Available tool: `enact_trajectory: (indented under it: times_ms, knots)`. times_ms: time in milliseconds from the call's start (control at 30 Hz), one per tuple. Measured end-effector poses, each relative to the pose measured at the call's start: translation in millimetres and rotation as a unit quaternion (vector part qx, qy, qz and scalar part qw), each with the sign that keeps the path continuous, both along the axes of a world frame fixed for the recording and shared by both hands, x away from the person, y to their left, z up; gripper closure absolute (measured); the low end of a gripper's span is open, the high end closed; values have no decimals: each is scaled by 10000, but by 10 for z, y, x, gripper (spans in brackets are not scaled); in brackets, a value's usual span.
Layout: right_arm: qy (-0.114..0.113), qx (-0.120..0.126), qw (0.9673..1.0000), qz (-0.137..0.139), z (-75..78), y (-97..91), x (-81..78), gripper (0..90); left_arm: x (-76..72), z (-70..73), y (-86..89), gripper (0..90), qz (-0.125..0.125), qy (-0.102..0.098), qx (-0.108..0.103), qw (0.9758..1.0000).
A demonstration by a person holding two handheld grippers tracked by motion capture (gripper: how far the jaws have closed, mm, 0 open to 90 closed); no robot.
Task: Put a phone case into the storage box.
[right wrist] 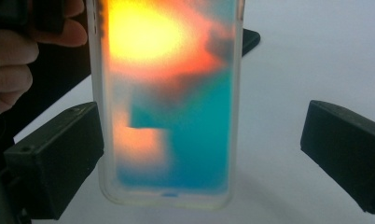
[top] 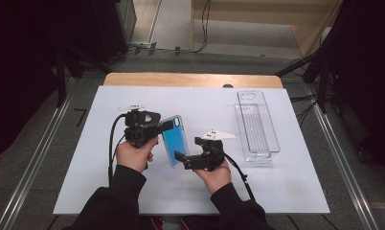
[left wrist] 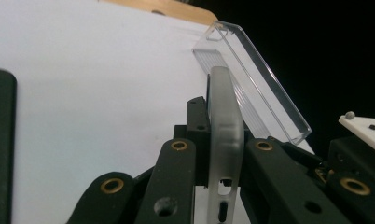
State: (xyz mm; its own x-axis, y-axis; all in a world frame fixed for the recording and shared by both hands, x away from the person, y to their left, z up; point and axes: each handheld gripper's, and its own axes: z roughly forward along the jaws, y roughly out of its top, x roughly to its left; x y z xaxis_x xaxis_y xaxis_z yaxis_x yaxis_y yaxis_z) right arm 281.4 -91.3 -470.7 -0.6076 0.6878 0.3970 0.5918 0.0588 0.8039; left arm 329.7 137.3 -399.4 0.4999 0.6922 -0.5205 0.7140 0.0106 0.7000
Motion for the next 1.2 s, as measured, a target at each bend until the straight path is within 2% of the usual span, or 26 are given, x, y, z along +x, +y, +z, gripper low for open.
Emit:
enact_trajectory:
  times_ms: [167, 267, 400, 467, 600, 733, 900, 1200]
  knots:
    - [75, -173, 9993, 311, 6, -43, 4, 0, -39, -1, -15, 859, -1, -348, 102, 9993]
    - [66, -338, 9983, 460, 10, -41, -16, 0, -77, 14, -34, 860, -15, -590, 201, 9981]
    - [-20, -482, 9971, 582, 42, -55, -52, 0, -95, -6, -65, 859, -167, -600, 204, 9979]
    - [-95, -582, 9970, 508, 58, -56, -61, 0, -115, -25, -81, 859, -177, -644, 223, 9975]
    - [-106, -511, 9976, 466, 92, -85, -66, 0, -156, -60, -120, 859, -189, -831, 238, 9961]
    - [-176, -596, 9973, 400, 143, -81, -77, 0, -182, -90, -154, 859, -257, -824, 209, 9960]
    - [-111, -567, 9979, 288, 218, -87, -51, 0, -224, -112, -215, 859, -266, -850, 245, 9957]
    - [-131, -677, 9976, 66, 348, -83, -45, 0, -309, -141, -350, 859, -341, -755, 240, 9963]
